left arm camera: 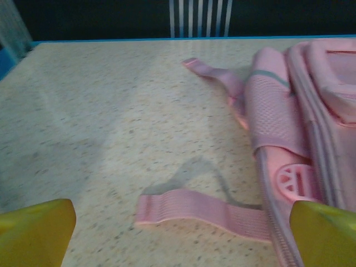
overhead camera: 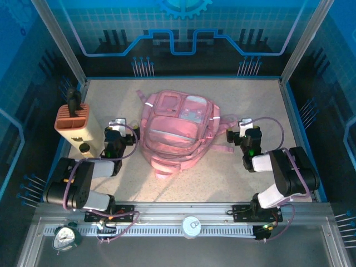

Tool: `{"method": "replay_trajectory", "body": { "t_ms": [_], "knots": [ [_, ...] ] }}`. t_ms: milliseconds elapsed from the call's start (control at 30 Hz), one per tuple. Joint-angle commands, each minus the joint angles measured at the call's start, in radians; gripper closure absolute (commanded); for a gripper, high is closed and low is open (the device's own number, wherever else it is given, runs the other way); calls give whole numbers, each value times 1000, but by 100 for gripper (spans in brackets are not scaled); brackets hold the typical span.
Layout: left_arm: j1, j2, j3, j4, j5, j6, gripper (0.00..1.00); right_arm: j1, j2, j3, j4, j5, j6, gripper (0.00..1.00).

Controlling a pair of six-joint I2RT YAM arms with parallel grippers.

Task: Pack the student bag
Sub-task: Reset both arms

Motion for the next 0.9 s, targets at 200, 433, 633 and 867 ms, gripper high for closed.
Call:
{"method": "replay_trajectory", "body": {
  "t_ms": [200,433,633,867],
  "knots": [
    [88,96,88,2,103,-60,1,-32,0,54,33,-107,-1,0],
    [88,100,85,18,104,-57,1,-17,1,45,53,-94,-16,0],
    [86,100,84,19,104,-56,1,-20,1,48,44,-104,-15,0],
    [86,100,89,5,170,-31,1,-50,0,61,14,-177,-5,0]
  ]
}}
